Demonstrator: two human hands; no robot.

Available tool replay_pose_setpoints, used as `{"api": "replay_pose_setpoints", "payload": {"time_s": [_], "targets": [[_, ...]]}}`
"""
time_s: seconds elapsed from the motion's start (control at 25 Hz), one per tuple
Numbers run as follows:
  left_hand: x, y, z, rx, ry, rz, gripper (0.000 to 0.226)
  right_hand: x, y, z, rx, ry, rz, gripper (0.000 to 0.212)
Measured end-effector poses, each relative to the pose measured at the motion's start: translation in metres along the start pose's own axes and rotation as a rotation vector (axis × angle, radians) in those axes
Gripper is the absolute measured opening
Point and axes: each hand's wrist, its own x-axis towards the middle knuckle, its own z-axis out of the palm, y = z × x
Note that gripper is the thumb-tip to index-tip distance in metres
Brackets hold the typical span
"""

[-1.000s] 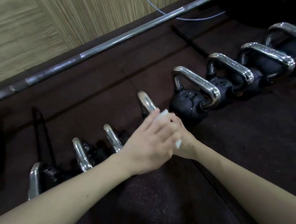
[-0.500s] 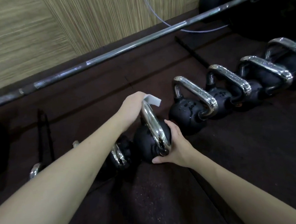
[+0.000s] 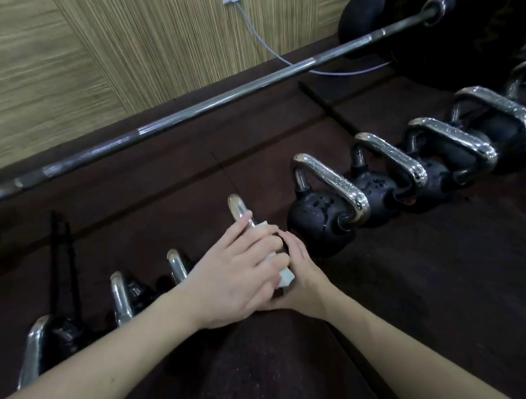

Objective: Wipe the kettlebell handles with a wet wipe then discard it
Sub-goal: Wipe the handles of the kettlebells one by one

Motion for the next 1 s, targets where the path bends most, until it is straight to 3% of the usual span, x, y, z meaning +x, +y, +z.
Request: {"api": "replay_pose_setpoints", "payload": {"time_s": [0.08, 0.12, 0.16, 0.24, 0.28, 0.32, 0.4, 0.48, 0.52, 0.6, 0.68, 0.76, 0.8, 0.88, 0.96, 1.0], "targets": [[0.016, -0.026, 0.001, -0.182, 0.091, -0.118, 0.03, 0.001, -0.002, 0.0, 0.005, -0.014, 0.013, 0.155], [0.028, -0.039, 0.003, -0.316, 0.124, -0.273, 0.029, 0.002, -0.002, -0.001, 0.005, -0.019, 0.013, 0.156], [0.038, -0.052, 0.008, -0.546, 0.139, -0.501, 0.031, 0.003, -0.001, -0.001, 0.01, -0.023, 0.015, 0.156], [0.049, -0.065, 0.011, -1.221, 0.193, -0.97, 0.027, 0.004, 0.002, 0.001, 0.012, -0.03, 0.013, 0.156], [0.05, -0.069, 0.016, -1.464, 0.2, -1.093, 0.028, 0.004, 0.003, 0.0, 0.017, -0.036, 0.016, 0.157], [0.05, -0.068, 0.019, -1.501, 0.197, -1.145, 0.031, 0.004, 0.003, 0.0, 0.021, -0.037, 0.016, 0.158], [0.043, -0.049, 0.011, -1.067, 0.259, -0.983, 0.034, 0.003, 0.004, 0.001, 0.025, -0.03, 0.015, 0.159], [0.034, -0.029, -0.004, -0.608, 0.324, -0.527, 0.041, 0.003, 0.004, 0.002, 0.027, -0.019, 0.002, 0.158], [0.026, -0.019, -0.008, -0.408, 0.262, -0.297, 0.04, 0.003, 0.005, 0.002, 0.022, -0.012, -0.01, 0.157], [0.008, 0.001, 0.007, -0.086, 0.127, -0.022, 0.031, 0.004, 0.007, 0.0, 0.012, -0.016, -0.035, 0.152], [-0.004, 0.002, 0.019, 0.099, 0.032, 0.132, 0.032, 0.003, 0.004, -0.002, 0.014, -0.04, -0.036, 0.146], [-0.003, -0.017, 0.023, 0.09, 0.062, 0.18, 0.033, 0.002, 0.003, -0.002, 0.018, -0.033, -0.03, 0.149], [0.006, -0.027, 0.016, -0.025, 0.1, 0.112, 0.035, 0.002, 0.004, -0.001, 0.02, -0.023, -0.021, 0.151], [0.026, -0.052, 0.01, -0.394, 0.185, -0.238, 0.039, 0.004, 0.005, 0.0, 0.016, -0.02, -0.008, 0.154], [0.043, -0.064, 0.011, -1.092, 0.206, -0.788, 0.04, 0.005, 0.006, -0.001, 0.002, -0.018, -0.018, 0.154], [0.051, -0.066, 0.014, -1.44, 0.237, -0.981, 0.038, 0.004, 0.006, -0.002, -0.002, -0.019, -0.021, 0.155]]}}
